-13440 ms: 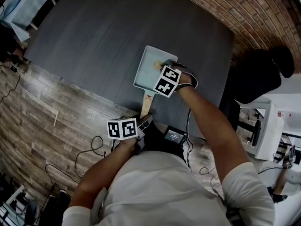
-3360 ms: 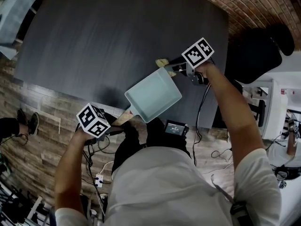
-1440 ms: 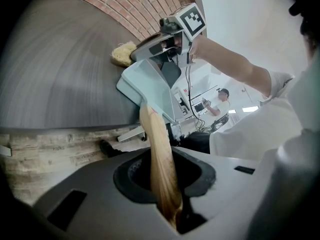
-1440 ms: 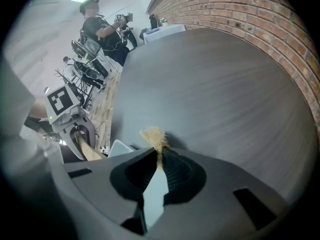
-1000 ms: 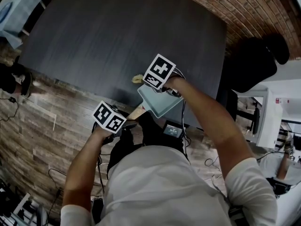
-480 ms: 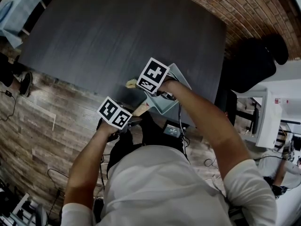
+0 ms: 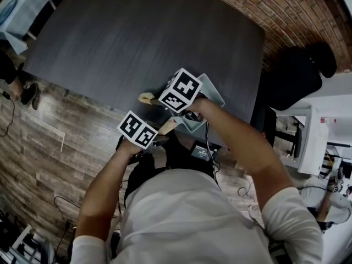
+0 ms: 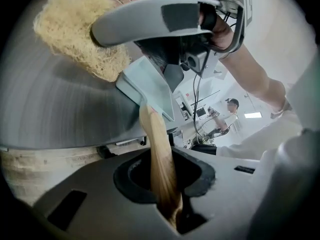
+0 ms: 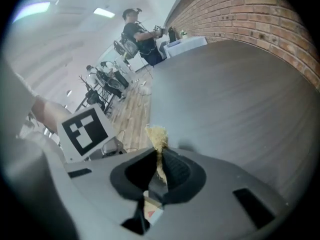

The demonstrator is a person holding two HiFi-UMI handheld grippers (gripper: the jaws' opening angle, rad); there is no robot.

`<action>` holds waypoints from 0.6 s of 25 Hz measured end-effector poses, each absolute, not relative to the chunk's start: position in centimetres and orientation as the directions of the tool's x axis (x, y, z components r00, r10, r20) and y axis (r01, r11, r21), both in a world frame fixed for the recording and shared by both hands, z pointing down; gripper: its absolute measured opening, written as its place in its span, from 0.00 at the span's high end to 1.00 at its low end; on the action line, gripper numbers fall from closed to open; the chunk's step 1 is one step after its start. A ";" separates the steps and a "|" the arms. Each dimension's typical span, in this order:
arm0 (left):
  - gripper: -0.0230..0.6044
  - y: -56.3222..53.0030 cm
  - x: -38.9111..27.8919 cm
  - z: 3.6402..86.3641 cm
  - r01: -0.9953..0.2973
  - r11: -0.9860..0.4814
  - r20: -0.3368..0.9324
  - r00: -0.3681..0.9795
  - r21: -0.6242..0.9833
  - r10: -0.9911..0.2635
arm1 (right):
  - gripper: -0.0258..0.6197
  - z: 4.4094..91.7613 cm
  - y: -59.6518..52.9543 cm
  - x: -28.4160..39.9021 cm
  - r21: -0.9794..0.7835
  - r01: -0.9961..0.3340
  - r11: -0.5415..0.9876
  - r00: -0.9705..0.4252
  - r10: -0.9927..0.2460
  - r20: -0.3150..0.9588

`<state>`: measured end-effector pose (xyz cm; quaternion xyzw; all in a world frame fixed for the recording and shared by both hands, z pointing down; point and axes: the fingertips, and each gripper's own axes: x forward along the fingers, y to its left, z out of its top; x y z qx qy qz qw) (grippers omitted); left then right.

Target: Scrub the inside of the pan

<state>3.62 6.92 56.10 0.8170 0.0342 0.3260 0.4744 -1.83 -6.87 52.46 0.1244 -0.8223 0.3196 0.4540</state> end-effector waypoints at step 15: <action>0.83 7.0 4.3 56.2 -0.294 -0.541 0.516 0.795 0.788 0.320 | 0.90 54.3 -3.1 1.1 -0.392 -0.589 0.707 -0.472 0.093 0.877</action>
